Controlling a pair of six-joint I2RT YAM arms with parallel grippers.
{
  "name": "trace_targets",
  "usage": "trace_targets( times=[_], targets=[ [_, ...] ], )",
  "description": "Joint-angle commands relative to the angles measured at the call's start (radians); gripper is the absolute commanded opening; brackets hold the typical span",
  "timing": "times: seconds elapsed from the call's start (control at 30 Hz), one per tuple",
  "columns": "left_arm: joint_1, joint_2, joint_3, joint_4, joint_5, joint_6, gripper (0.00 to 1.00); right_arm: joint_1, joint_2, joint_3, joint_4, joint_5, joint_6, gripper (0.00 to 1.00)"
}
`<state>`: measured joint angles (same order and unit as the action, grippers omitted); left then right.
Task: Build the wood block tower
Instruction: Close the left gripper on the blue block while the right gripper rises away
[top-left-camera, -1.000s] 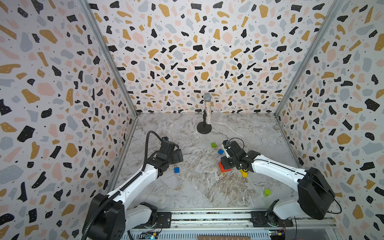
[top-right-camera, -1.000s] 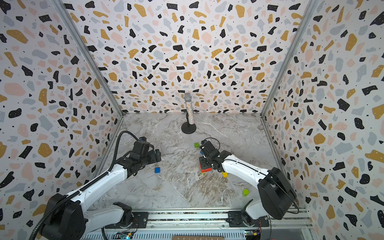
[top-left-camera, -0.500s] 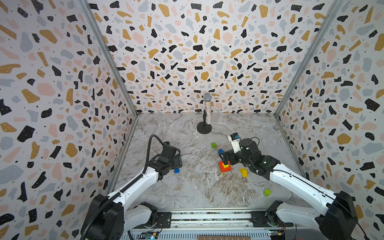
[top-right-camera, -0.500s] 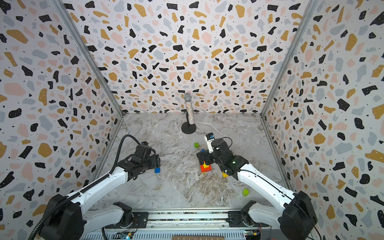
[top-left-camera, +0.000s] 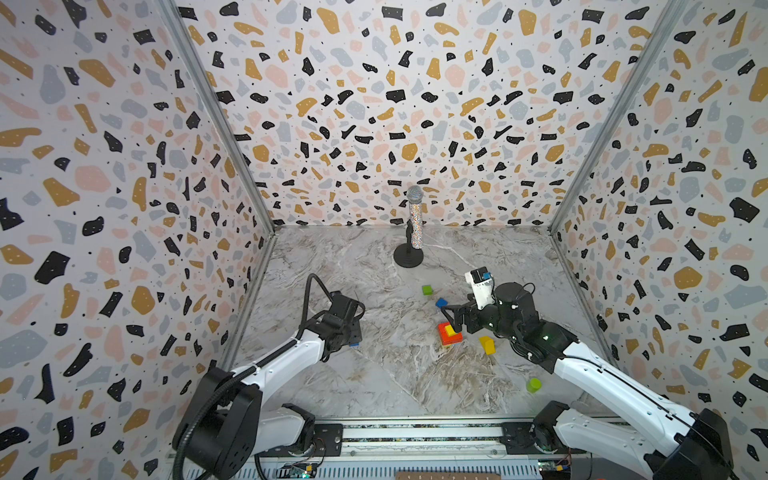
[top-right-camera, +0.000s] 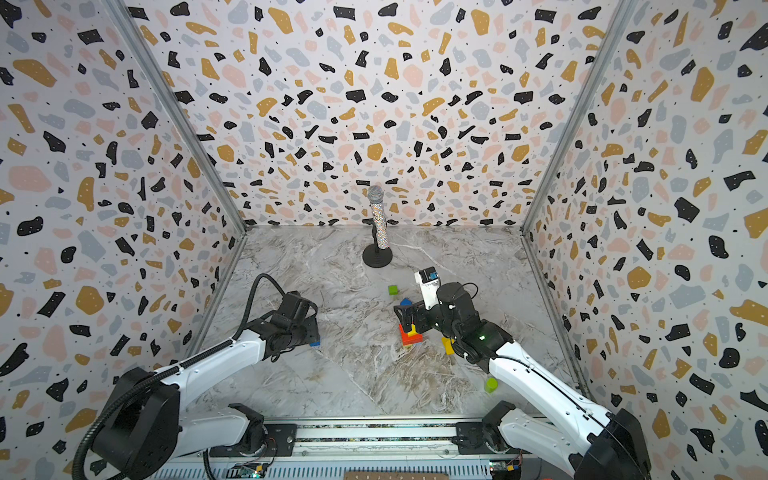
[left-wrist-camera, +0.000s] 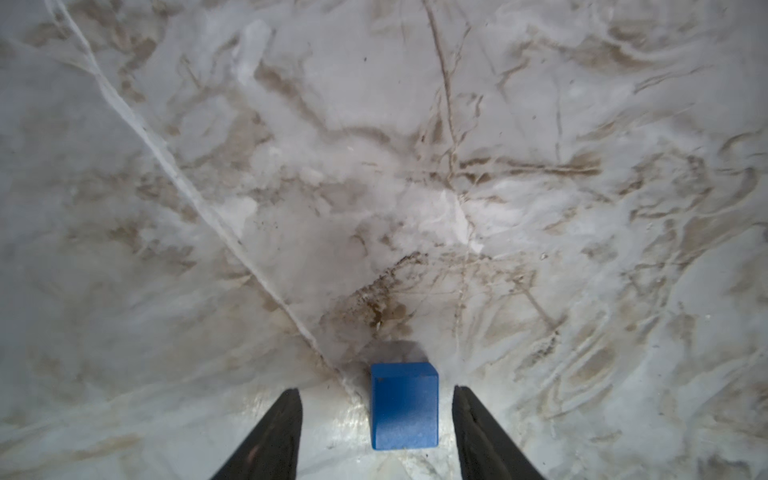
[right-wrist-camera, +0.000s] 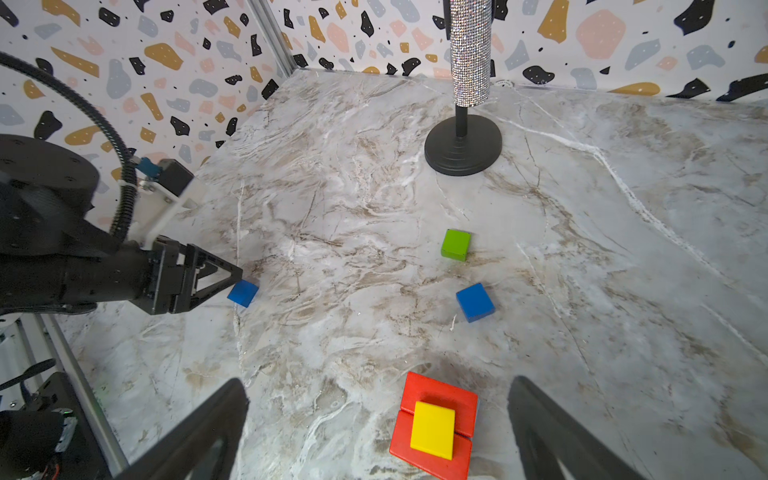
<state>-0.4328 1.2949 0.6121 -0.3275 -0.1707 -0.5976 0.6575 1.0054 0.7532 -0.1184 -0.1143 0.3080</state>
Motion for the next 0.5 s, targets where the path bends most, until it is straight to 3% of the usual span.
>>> trace_targets(
  times=[0.0,0.47],
  targets=[
    [-0.008,0.021,-0.012,0.031,-0.012,-0.014,0.59,0.001,0.0,-0.003,0.011,-0.035,-0.005,0.99],
    [-0.021,0.073,-0.009,0.068,0.013,-0.004,0.55,0.0,0.026,0.0,0.012,-0.029,-0.005,0.99]
  ],
)
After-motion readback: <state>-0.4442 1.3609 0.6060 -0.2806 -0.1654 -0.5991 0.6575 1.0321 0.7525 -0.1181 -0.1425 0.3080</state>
